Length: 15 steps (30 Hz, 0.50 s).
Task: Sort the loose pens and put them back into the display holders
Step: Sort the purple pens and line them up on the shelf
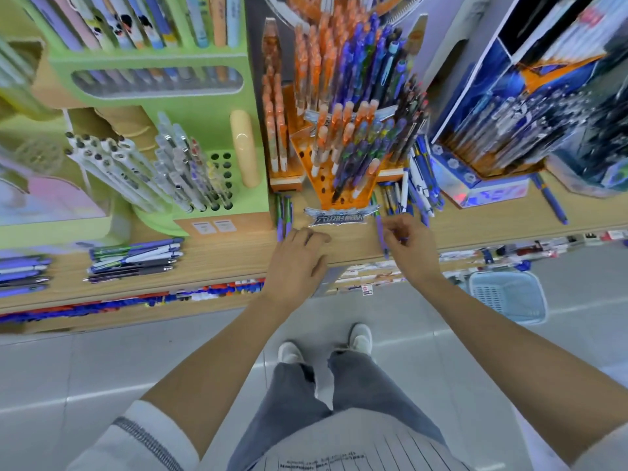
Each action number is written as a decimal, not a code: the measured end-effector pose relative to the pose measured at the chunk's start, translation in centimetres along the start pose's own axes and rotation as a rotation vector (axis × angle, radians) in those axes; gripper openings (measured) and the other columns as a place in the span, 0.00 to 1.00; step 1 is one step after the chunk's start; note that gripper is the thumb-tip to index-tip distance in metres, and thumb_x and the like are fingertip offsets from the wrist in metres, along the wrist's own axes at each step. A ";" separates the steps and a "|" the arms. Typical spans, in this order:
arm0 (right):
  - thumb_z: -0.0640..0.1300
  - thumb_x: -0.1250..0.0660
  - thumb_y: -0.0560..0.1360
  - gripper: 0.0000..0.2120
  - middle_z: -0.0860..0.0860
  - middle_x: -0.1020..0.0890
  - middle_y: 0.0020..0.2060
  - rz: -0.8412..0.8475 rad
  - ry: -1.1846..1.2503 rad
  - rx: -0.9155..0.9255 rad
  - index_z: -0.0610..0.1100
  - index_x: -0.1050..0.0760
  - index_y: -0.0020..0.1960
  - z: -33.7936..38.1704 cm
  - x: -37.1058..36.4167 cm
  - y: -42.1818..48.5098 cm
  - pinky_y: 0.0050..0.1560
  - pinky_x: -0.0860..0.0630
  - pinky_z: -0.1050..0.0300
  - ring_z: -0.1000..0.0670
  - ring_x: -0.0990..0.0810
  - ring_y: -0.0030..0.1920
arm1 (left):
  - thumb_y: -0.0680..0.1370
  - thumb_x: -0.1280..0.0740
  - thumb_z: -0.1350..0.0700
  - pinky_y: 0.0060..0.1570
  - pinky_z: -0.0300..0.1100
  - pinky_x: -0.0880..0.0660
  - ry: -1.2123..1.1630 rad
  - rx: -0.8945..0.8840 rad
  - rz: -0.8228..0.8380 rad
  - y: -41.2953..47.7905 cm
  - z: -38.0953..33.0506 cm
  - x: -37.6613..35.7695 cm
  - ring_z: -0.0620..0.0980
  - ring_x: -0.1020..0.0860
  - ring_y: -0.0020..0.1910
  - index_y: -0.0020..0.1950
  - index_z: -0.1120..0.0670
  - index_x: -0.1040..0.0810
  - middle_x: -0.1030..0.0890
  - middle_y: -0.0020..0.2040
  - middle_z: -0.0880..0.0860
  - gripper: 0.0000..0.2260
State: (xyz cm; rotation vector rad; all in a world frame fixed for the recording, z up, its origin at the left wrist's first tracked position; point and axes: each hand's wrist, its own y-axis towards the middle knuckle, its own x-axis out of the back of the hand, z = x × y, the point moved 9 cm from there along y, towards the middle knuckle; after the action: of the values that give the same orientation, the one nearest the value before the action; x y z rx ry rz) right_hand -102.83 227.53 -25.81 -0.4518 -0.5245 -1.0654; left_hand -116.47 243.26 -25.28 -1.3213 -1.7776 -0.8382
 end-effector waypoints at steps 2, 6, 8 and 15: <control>0.38 0.35 0.76 0.07 0.44 0.20 0.47 -0.089 -0.086 -0.027 0.41 0.23 0.54 -2.2 3.3 1.2 0.46 0.23 0.48 0.49 0.22 0.41 | 0.77 0.37 0.57 0.49 0.50 0.25 -0.073 0.030 0.073 1.5 -2.0 -1.5 0.56 0.24 0.55 0.64 0.55 0.25 0.22 0.55 0.55 0.15; 0.41 0.35 0.77 0.12 0.43 0.26 0.57 -0.105 -0.151 0.024 0.43 0.26 0.60 -4.0 7.0 3.4 0.49 0.23 0.45 0.45 0.22 0.48 | 0.78 0.36 0.56 0.50 0.49 0.25 -0.119 0.114 0.168 4.1 -4.5 -4.6 0.56 0.25 0.57 0.69 0.50 0.29 0.25 0.59 0.55 0.19; 0.43 0.34 0.77 0.16 0.43 0.28 0.60 -0.044 -0.204 0.055 0.44 0.29 0.65 -4.0 7.1 4.7 0.52 0.25 0.47 0.44 0.22 0.52 | 0.78 0.37 0.55 0.50 0.47 0.26 -0.112 0.132 0.188 5.3 -5.4 -5.7 0.56 0.25 0.57 0.70 0.49 0.30 0.25 0.59 0.55 0.20; 0.44 0.36 0.79 0.13 0.46 0.22 0.47 0.005 -0.133 0.006 0.39 0.27 0.61 -4.2 7.6 9.3 0.48 0.25 0.50 0.45 0.21 0.47 | 0.78 0.35 0.55 0.48 0.44 0.29 -0.236 0.300 0.142 8.7 -7.4 -7.8 0.53 0.24 0.49 0.72 0.49 0.32 0.26 0.50 0.51 0.22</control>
State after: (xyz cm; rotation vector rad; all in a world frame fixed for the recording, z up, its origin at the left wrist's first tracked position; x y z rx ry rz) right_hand -90.78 223.67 -25.44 -0.5212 -0.6437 -1.0330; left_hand -105.28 235.53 -27.80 -1.3673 -1.8760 -0.3316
